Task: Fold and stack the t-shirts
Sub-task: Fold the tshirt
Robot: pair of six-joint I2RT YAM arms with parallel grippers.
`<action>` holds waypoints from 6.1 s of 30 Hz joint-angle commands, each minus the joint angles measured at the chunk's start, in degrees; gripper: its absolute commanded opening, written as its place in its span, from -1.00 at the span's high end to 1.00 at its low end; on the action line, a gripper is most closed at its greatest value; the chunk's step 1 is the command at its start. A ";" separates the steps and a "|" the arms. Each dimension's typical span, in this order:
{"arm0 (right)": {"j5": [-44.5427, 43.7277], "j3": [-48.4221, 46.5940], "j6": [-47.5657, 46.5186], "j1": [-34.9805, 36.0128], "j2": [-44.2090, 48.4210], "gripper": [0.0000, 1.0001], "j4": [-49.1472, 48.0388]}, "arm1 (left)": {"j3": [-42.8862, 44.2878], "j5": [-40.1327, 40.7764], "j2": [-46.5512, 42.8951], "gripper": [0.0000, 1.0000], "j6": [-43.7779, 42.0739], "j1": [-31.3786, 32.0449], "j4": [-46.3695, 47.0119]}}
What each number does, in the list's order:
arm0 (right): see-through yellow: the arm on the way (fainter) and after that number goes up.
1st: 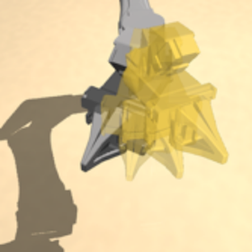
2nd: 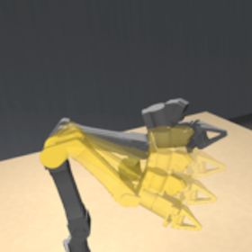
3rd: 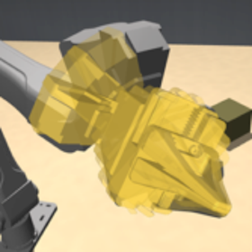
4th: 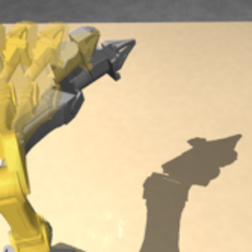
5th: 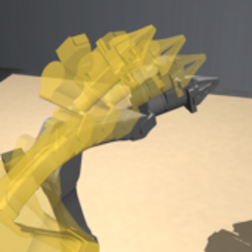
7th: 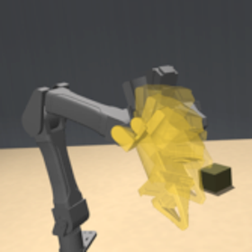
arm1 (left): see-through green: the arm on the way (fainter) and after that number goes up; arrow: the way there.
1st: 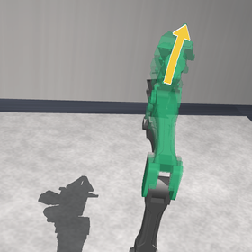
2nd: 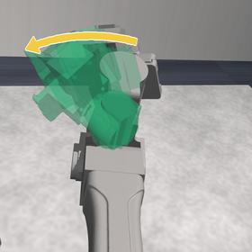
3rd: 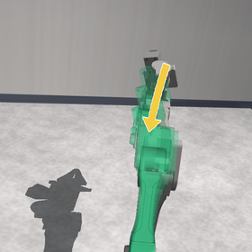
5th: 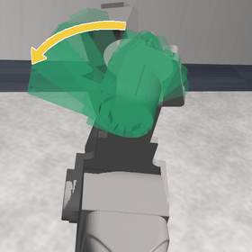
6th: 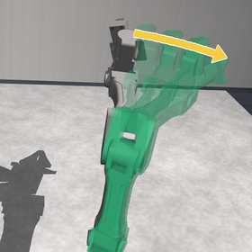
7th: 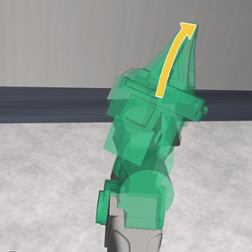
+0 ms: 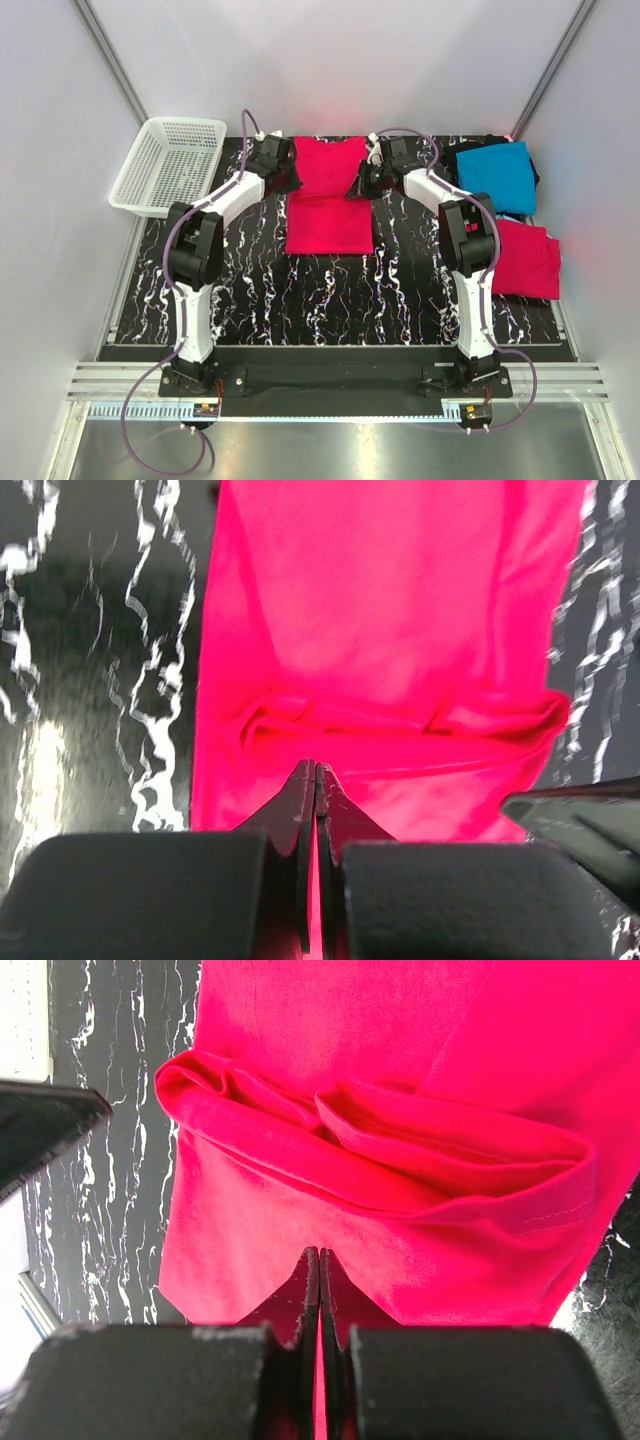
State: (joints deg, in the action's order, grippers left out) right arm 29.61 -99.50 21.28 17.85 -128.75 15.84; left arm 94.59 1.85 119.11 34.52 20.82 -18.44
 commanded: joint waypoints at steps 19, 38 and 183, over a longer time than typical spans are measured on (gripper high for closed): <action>-0.34 -3.15 0.78 0.52 -0.28 1.00 -0.45 | 9.56 0.79 4.55 1.00 4.85 0.63 -13.55; -1.39 -4.20 -0.27 0.44 -1.42 0.53 0.95 | 19.40 -0.26 13.51 0.68 3.53 0.63 -15.93; -0.60 58.01 7.72 2.36 44.63 1.00 -7.84 | -51.51 -9.06 -34.72 1.00 11.62 4.05 1.12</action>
State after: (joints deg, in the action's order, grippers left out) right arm 28.67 -43.75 28.80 19.31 -88.58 6.09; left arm 45.01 -8.78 89.32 45.76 23.53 -16.84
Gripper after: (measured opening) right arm 0.020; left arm 0.024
